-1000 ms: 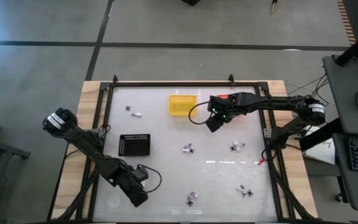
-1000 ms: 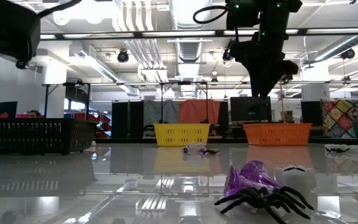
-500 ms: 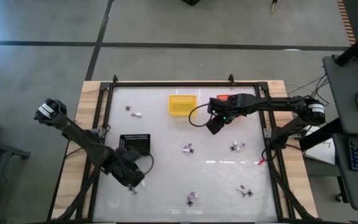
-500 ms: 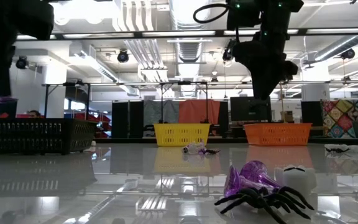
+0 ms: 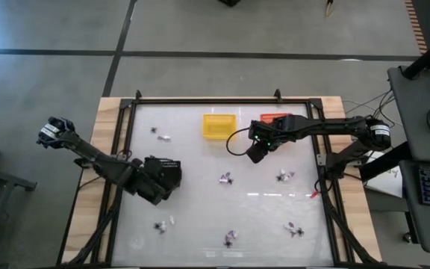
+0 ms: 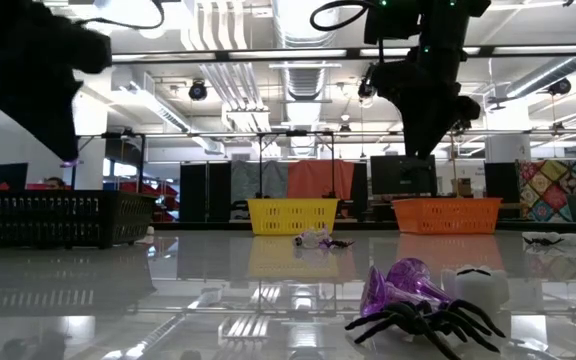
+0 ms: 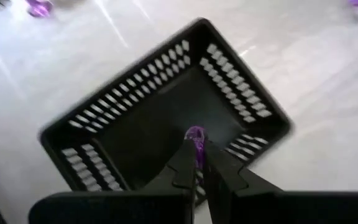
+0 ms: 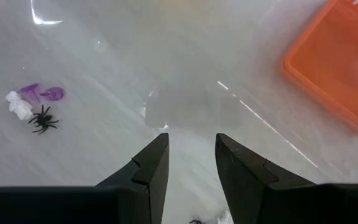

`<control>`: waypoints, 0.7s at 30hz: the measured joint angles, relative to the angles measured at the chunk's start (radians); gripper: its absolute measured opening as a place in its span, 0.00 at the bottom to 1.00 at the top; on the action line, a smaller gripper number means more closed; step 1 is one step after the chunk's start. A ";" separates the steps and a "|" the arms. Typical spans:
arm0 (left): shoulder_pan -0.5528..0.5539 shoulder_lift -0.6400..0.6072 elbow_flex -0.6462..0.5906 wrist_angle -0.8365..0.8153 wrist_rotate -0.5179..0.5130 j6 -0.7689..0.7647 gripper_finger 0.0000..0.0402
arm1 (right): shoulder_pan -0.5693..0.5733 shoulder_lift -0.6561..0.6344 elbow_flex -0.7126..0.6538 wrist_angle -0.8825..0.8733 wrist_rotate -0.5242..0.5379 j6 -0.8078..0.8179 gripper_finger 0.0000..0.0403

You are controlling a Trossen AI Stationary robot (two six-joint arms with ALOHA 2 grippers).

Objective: Sort Halloween decoration
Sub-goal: Put the purple hat toy into the black basket

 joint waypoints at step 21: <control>0.137 0.004 -0.158 -0.005 0.084 0.182 0.00 | 0.019 0.000 0.000 0.069 0.000 0.198 0.31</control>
